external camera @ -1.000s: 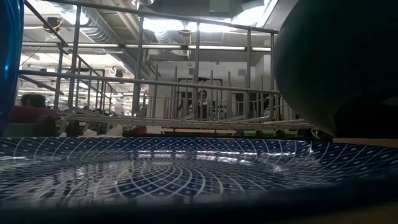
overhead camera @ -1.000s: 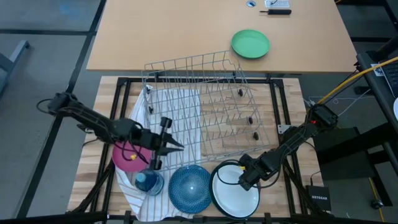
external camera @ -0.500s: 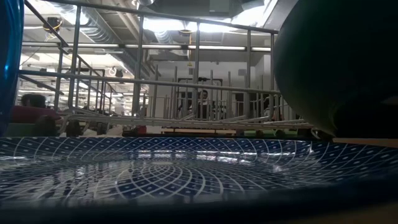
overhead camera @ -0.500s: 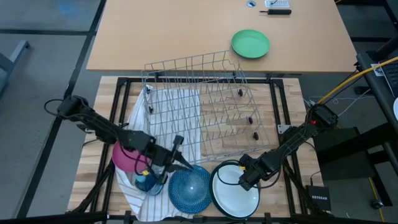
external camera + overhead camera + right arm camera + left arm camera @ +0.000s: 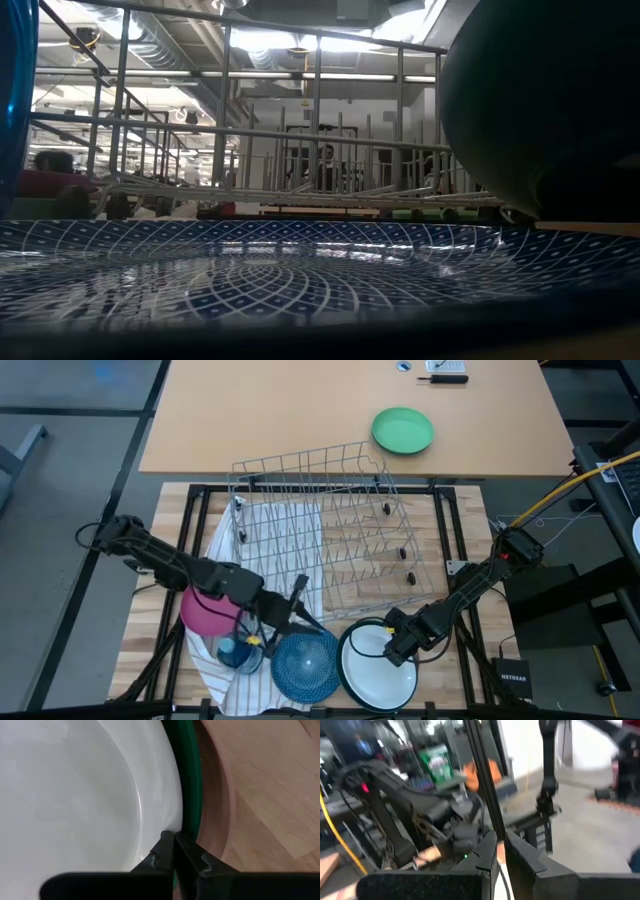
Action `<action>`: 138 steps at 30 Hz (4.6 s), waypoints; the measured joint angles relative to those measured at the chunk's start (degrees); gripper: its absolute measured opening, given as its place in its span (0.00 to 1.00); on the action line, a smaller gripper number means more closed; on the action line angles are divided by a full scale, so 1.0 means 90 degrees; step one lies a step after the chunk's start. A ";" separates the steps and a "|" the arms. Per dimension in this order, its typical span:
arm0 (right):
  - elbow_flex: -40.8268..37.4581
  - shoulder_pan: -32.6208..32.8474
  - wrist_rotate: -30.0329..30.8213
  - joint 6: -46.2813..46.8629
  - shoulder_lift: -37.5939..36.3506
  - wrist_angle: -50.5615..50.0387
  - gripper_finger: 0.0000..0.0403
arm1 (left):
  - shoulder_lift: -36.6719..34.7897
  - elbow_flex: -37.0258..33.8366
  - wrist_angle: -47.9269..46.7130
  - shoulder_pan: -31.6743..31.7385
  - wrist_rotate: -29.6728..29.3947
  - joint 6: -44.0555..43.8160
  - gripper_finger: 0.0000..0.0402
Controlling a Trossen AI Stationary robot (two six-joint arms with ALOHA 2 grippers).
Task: Sort dishes
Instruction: Put the white plate into the dish rack
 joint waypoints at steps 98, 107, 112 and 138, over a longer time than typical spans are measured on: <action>0.0000 -0.0002 0.0219 0.0027 0.0000 0.0602 0.02 | 0.3353 0.1094 -0.0963 -0.0416 -0.0043 0.3075 0.27; 0.0005 0.0000 0.0211 0.0027 -0.0010 0.0653 0.02 | 0.3616 0.1118 -0.1137 -0.0411 -0.0104 0.3842 0.27; 0.0012 0.0000 0.0195 0.0028 -0.0015 0.0634 0.02 | 0.3745 0.1123 -0.0944 -0.0411 -0.0188 0.4195 0.27; 0.0130 0.0000 0.0059 0.0027 -0.0151 0.0099 0.02 | 0.3794 0.1095 -0.0722 -0.0296 -0.0242 0.4327 0.02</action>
